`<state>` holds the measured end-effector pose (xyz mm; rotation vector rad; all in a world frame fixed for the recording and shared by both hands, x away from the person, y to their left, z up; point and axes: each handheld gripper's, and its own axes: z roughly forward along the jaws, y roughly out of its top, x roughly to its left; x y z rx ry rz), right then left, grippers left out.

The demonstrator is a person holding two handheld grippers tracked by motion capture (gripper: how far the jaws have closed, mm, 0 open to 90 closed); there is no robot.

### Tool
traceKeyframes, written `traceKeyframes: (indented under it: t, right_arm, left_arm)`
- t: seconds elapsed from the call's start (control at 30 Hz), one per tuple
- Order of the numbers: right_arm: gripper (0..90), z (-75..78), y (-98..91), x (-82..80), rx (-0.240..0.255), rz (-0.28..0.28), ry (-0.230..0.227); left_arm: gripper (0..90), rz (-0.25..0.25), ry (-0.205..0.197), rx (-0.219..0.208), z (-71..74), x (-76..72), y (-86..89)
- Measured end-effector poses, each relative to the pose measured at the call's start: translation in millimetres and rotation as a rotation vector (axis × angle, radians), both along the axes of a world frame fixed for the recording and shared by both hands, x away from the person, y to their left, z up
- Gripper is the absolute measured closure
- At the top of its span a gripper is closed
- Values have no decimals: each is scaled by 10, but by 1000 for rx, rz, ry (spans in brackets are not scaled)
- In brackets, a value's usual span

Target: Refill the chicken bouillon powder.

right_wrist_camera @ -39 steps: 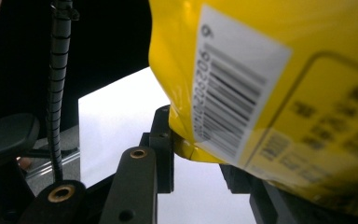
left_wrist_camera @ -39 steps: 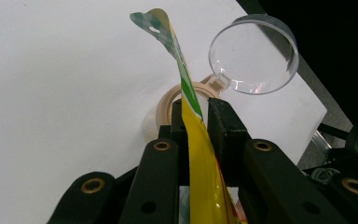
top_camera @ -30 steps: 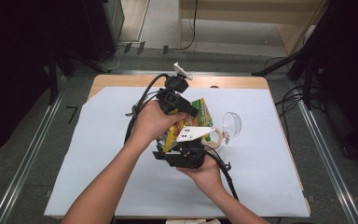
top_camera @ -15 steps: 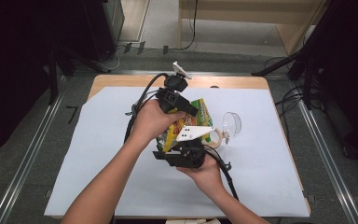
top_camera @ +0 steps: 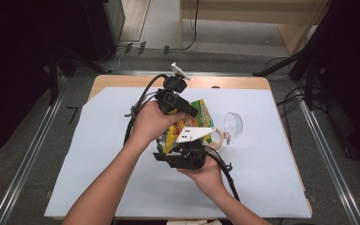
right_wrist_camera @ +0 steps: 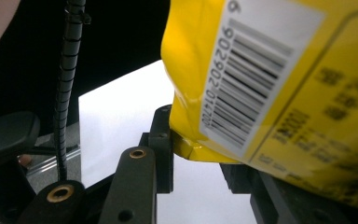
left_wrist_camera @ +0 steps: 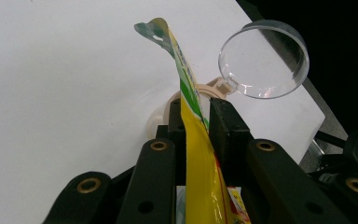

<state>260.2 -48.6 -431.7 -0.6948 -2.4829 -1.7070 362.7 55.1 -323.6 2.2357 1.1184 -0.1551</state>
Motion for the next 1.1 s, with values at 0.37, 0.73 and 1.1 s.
traceKeyframes:
  t: [0.37, 0.73, 1.1]
  right_arm:
    - [701, 10, -2, -3, 1, -3, 2]
    - [701, 19, 6, -14, -4, -2, -3]
    - [699, 29, 6, -20, -5, -5, -8]
  left_arm:
    - [792, 2, 11, -2, -3, 22, 5]
    - [788, 1, 13, -1, 0, 22, 15]
    - [788, 3, 16, -1, 4, 26, 9]
